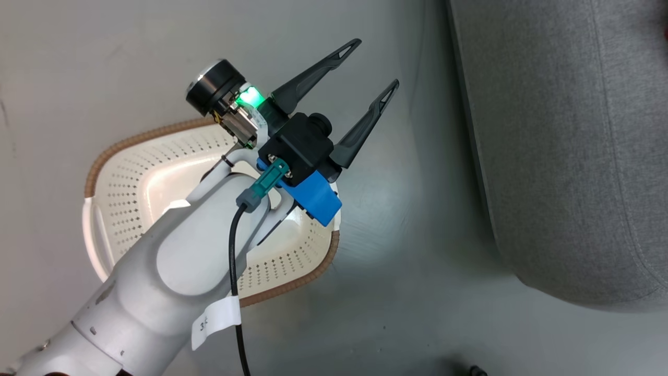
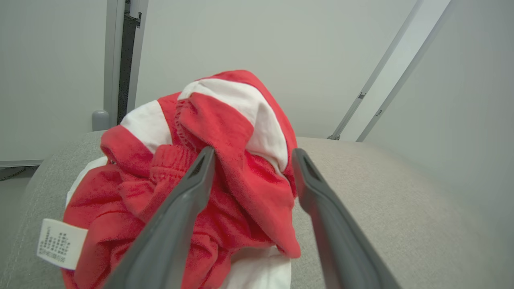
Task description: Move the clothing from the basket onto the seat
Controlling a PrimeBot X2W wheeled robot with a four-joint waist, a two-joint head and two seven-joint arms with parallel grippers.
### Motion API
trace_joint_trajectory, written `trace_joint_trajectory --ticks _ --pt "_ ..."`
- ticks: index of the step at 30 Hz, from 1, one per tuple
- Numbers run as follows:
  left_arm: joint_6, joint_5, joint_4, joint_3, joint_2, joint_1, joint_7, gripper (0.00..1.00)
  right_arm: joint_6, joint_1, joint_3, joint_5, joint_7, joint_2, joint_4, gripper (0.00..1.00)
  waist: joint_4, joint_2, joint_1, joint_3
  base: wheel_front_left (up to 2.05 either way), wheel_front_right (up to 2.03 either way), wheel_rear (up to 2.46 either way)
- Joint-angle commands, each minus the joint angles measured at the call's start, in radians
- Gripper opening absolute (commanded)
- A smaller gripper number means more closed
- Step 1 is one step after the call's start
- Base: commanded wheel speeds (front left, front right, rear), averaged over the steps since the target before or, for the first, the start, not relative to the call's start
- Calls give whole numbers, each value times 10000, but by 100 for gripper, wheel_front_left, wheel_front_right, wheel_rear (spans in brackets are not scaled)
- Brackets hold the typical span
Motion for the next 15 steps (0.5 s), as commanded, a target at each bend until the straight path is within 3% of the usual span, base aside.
trace_joint_trajectory --ticks 1,6,15 --pt "80 -85 42 92 -56 207 -64 100 1 633 -22 -26 -38 218 -447 100 93 0 -1 -486 0 0 0" --pt "239 -247 -233 529 -147 696 -68 100 1 1688 243 -80 -38 703 -1784 100 146 0 -1 -1338 0 0 0" --pt "463 -321 -799 1981 -223 2115 -72 100 -1 2559 2053 -208 -38 1261 -3065 100 671 0 -1 -2948 0 0 0"
